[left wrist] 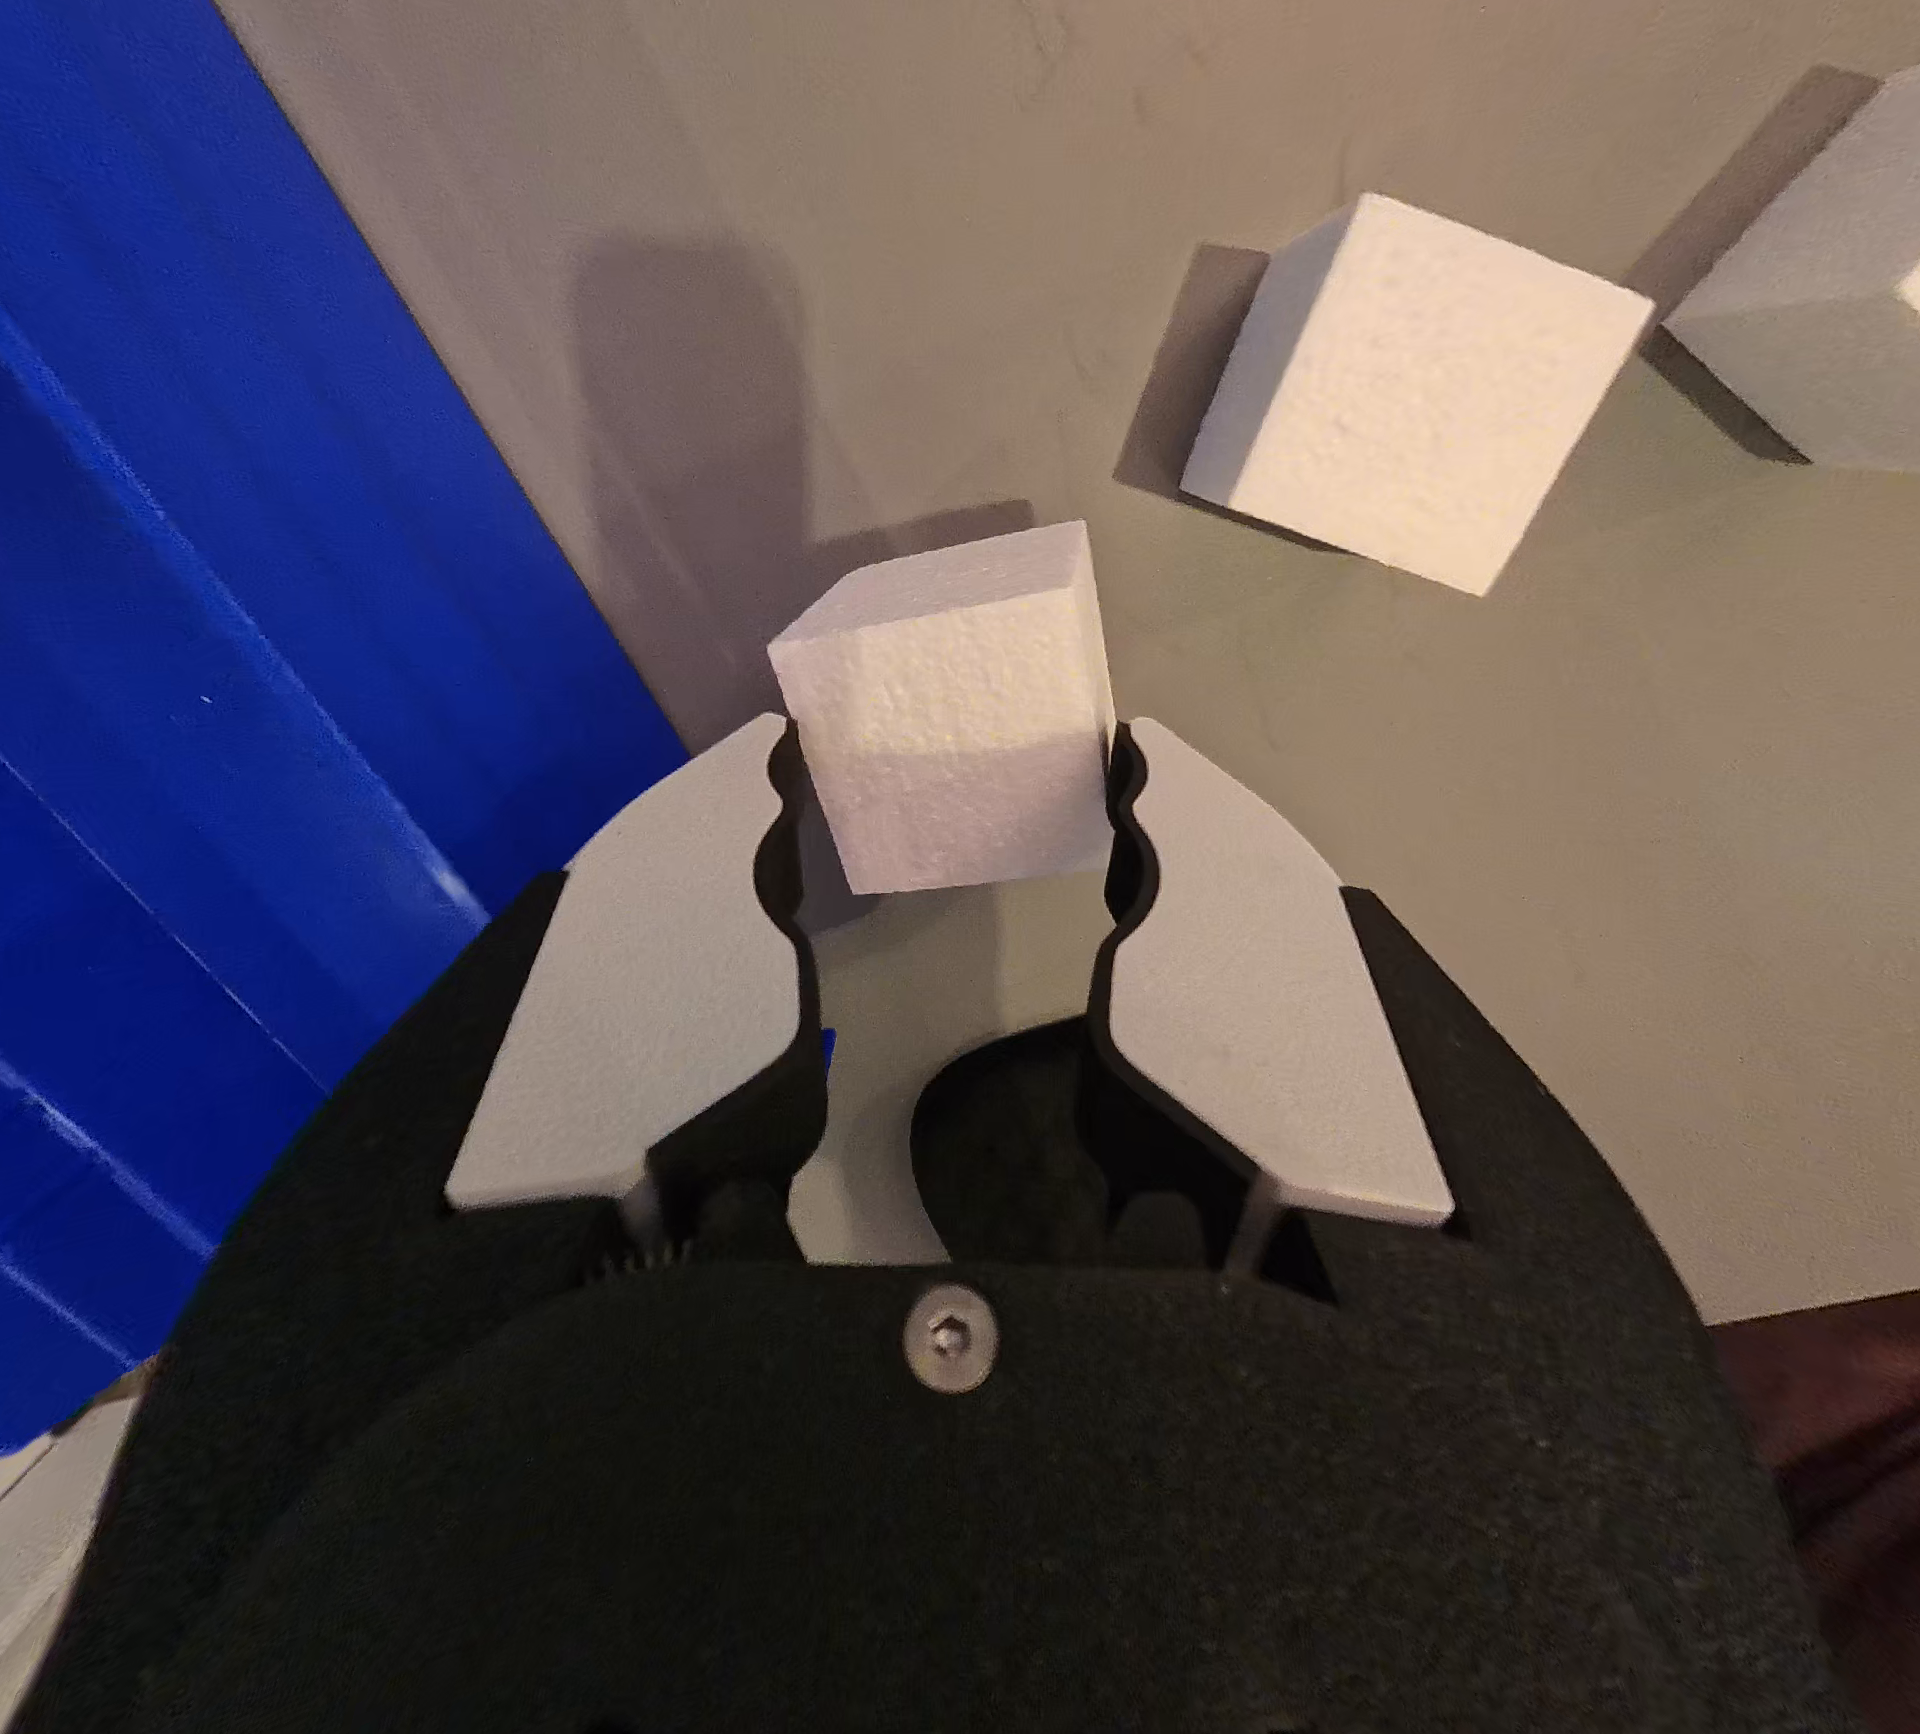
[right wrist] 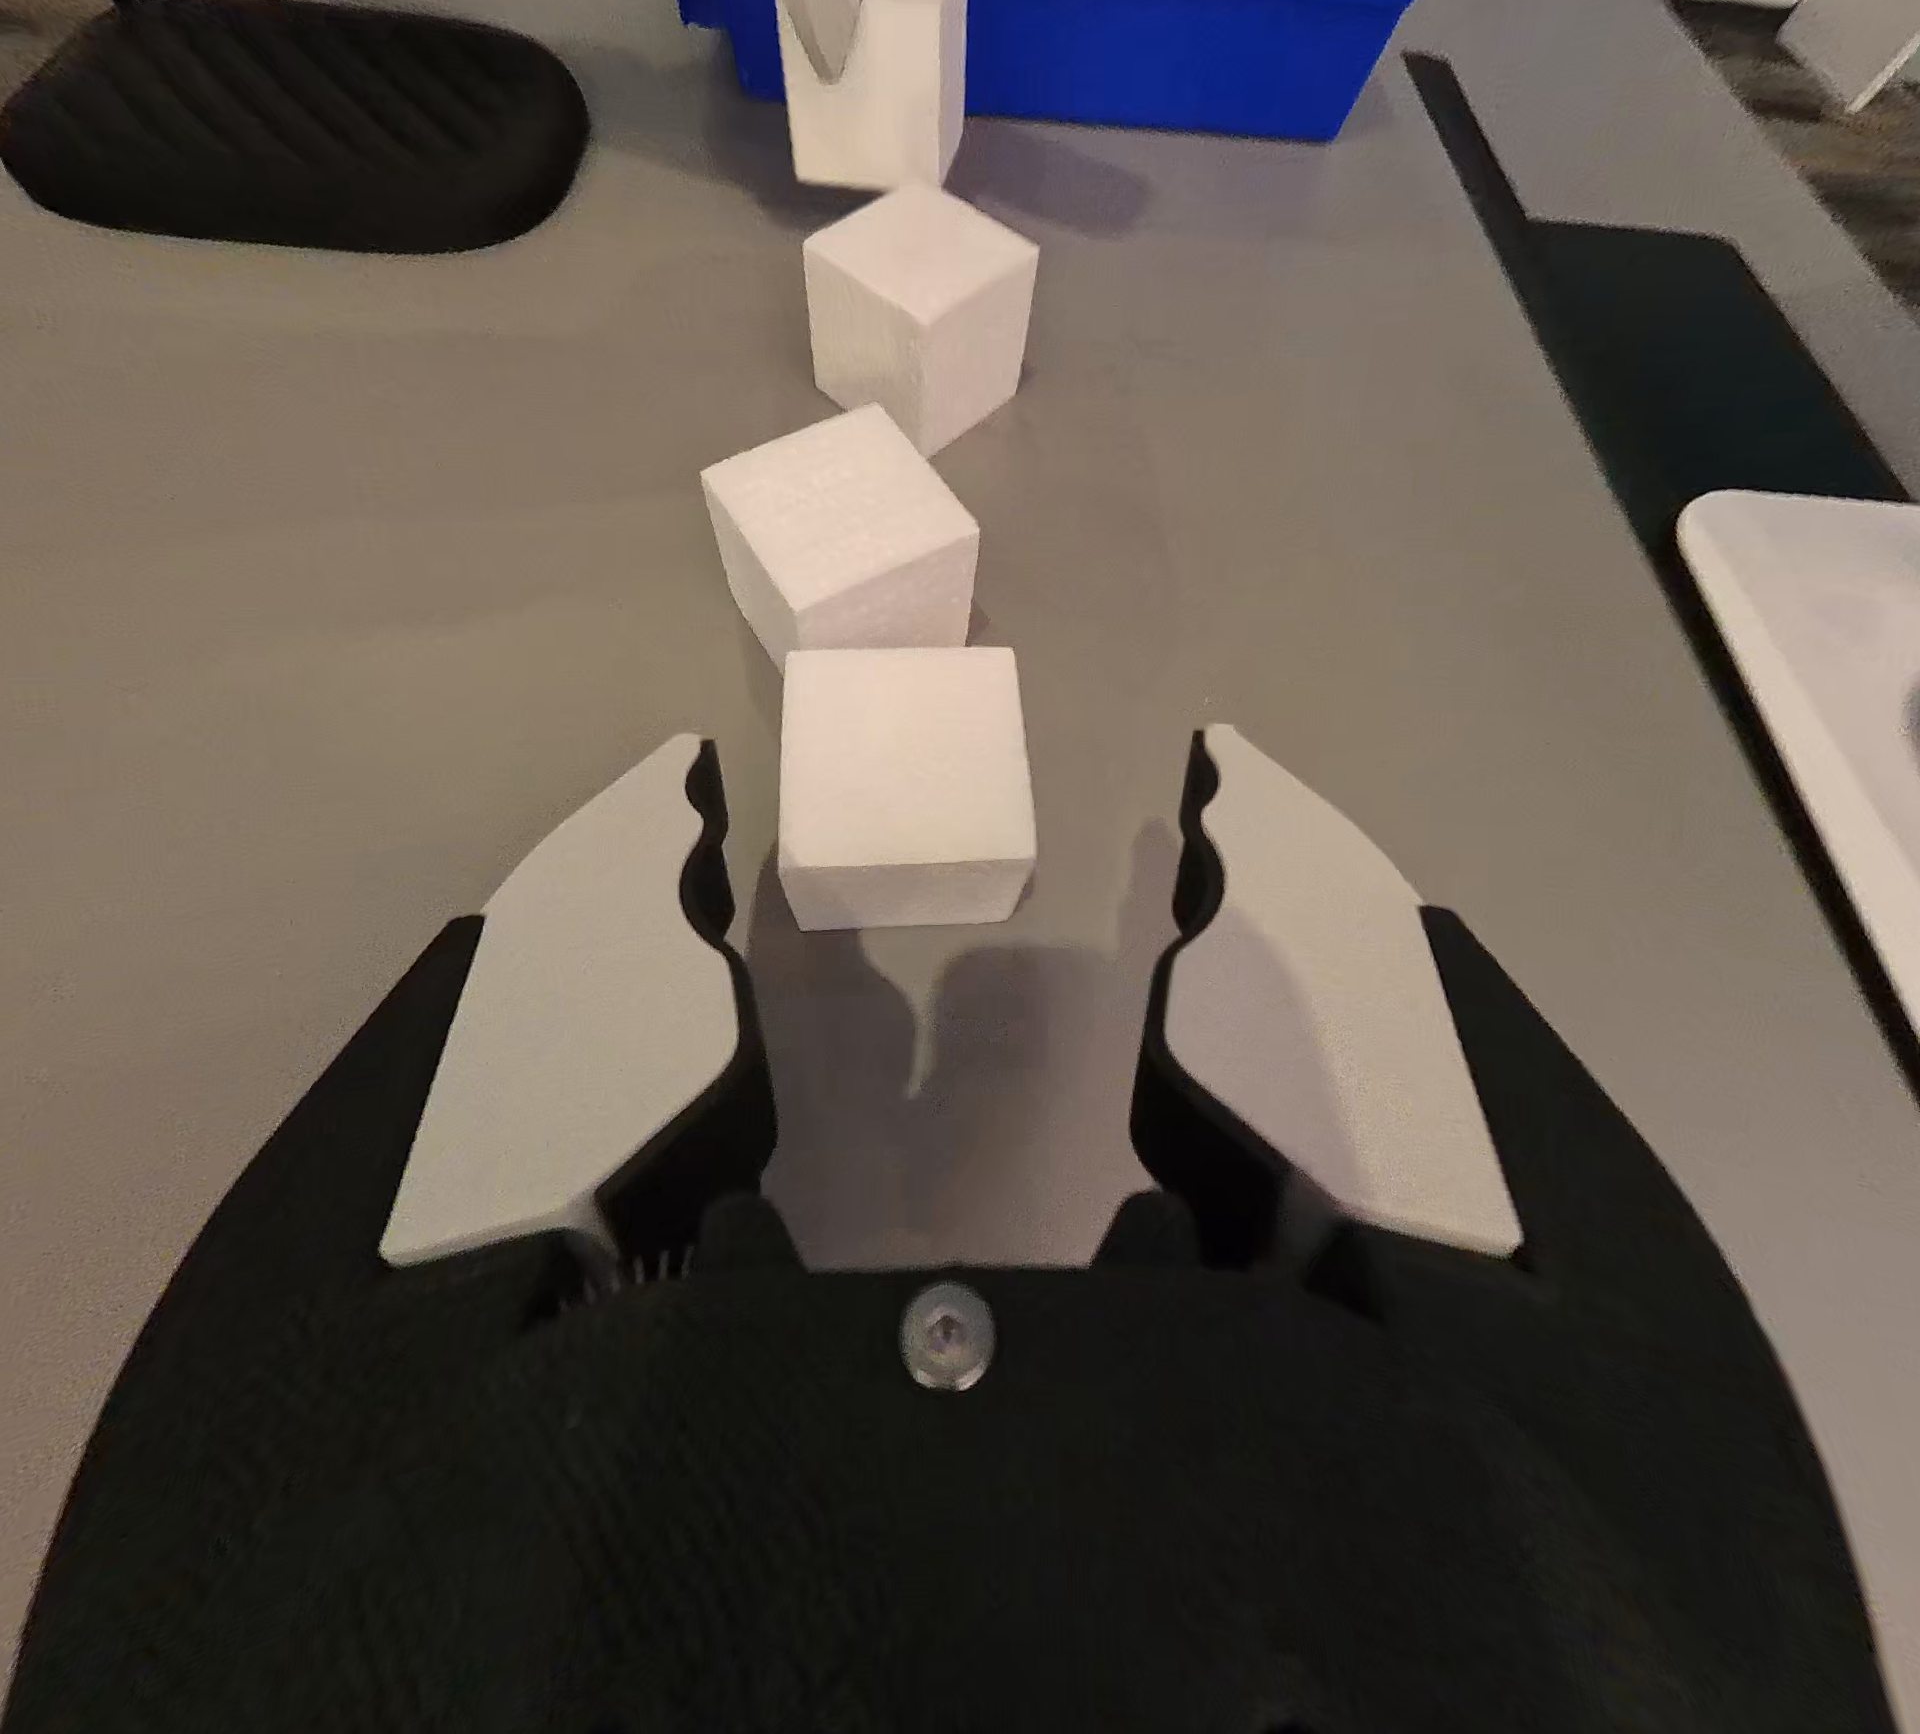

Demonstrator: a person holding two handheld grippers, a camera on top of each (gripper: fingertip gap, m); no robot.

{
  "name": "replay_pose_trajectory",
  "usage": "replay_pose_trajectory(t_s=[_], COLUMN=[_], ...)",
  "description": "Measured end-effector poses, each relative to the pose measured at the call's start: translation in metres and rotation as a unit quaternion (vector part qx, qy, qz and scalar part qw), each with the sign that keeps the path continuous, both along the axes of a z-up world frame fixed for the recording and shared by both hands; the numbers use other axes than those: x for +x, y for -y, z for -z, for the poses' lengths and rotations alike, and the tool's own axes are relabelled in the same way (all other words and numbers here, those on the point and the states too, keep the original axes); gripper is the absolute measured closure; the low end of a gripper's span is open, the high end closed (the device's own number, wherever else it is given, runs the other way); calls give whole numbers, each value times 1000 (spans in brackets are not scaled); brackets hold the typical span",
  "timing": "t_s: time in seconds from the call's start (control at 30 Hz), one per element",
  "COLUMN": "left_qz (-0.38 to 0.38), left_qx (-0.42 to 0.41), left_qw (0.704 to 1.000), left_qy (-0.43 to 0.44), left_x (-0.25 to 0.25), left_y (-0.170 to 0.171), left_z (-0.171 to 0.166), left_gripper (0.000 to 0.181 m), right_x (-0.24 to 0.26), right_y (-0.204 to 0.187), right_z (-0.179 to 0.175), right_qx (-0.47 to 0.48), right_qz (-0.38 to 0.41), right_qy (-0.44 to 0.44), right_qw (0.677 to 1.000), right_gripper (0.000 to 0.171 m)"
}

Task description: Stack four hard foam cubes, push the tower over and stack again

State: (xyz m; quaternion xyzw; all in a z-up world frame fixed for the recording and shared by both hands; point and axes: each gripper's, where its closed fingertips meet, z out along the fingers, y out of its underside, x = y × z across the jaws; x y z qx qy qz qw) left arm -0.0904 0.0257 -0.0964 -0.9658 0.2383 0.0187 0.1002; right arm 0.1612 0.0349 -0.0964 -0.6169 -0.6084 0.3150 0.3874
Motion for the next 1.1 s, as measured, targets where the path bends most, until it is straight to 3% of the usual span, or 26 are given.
replay_pose_trajectory(t_s=[0.1, 0.27, 0.4, 0.53, 0.63, 0.83, 1.1], left_qz=[7, 7, 12, 58, 141, 339, 370], left_qx=[23, 38, 44, 77, 91, 102, 41], left_qw=[1000, 999, 998, 992, 980, 935, 926], left_qy=[13, 19, 32, 84, 103, -37, -65], left_x=[4, 0, 3, 47, 100, 164, 186], left_y=[0, 2, 5, 2, 8, 16, 16], left_z=[-13, -26, -36, -66, -79, -53, -26], left_gripper=[125, 125, 125, 125, 125, 125, 125], right_x=[-2, -3, 0, 10, 29, 78, 108], right_y=[2, 6, 8, 4, -2, -10, -7], right_z=[15, 28, 28, 18, 3, -43, -79], right_qx=[-18, -13, -14, -23, -31, -52, -33], right_qz=[-3, -16, -23, -21, -7, 28, 42], right_qy=[23, 56, 59, 46, 32, -38, -95], right_qw=[1000, 998, 998, 998, 999, 998, 994], right_gripper=[88, 113, 114, 114, 114, 114, 114])
